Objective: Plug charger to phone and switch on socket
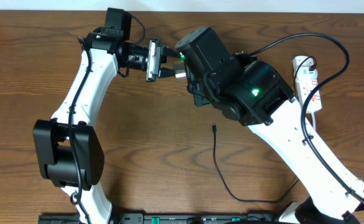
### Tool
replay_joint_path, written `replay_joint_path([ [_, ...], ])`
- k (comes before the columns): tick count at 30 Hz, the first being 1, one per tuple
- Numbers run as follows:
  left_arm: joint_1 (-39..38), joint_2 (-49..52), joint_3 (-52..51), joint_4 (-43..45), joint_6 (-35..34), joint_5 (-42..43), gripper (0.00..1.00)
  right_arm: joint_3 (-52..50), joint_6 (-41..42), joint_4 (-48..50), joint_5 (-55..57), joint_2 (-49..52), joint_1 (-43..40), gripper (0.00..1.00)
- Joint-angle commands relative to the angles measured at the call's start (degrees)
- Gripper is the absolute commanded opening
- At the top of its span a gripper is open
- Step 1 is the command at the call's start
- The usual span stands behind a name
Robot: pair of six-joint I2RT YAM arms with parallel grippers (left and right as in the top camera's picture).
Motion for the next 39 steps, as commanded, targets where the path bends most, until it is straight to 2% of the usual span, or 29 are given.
replay_joint_path([
  [1,0.28,-1.60,1.51,-0.11,-0.44,1.40,0.26,0.42,0.61,0.04,0.39,-0.42,0.85,0.04],
  [5,0.28,-1.60,1.51,-0.09,-0.44,1.40,0.19,0.42,0.07,0.09,-0.35,-0.42,0.85,0.04],
  [6,0.28,-1.60,1.51,-0.09,-0.44,1.42,0.14,0.42,-0.07,0.09,-0.44,-0.42,0.85,0.04],
  [9,0.28,-1.60,1.51,-0.09,-0.44,1.40,0.08,0.42,-0.94,0.09,-0.50,-0.42,0.85,0.06],
  [15,0.28,-1.60,1.51,-0.09,-0.44,1.40,0.07,0.42,-3.21,0.09,-1.29,-0.42,0.85,0.14],
  [17,0.28,-1.60,1.51,-0.09,-0.44,1.42,0.07,0.42,-3.78,0.04,-1.27,-0.42,0.85,0.20],
  [21,0.28,-1.60,1.51,-0.09,-0.42,1.40,0.07,0.42,-6.97,0.07,-0.74,-0.42,0.83,0.47],
  [25,0.31,-1.60,1.51,-0.02,-0.35,1.33,0.07,0.42,-12.87,0.13,0.50,-0.59,0.17,0.70],
  [31,0.31,-1.60,1.51,4.44,-0.39,1.16,0.07,0.42,-22.38,0.15,0.48,-2.71,-3.02,0.79],
  [36,0.31,-1.60,1.51,4.85,-0.35,0.24,0.07,0.42,-29.99,-0.04,0.48,-5.64,-6.56,0.85],
  [39,0.31,-1.60,1.51,8.72,-0.35,-0.46,0.07,0.42,-33.81,-1.27,0.48,-7.15,-9.20,0.89],
])
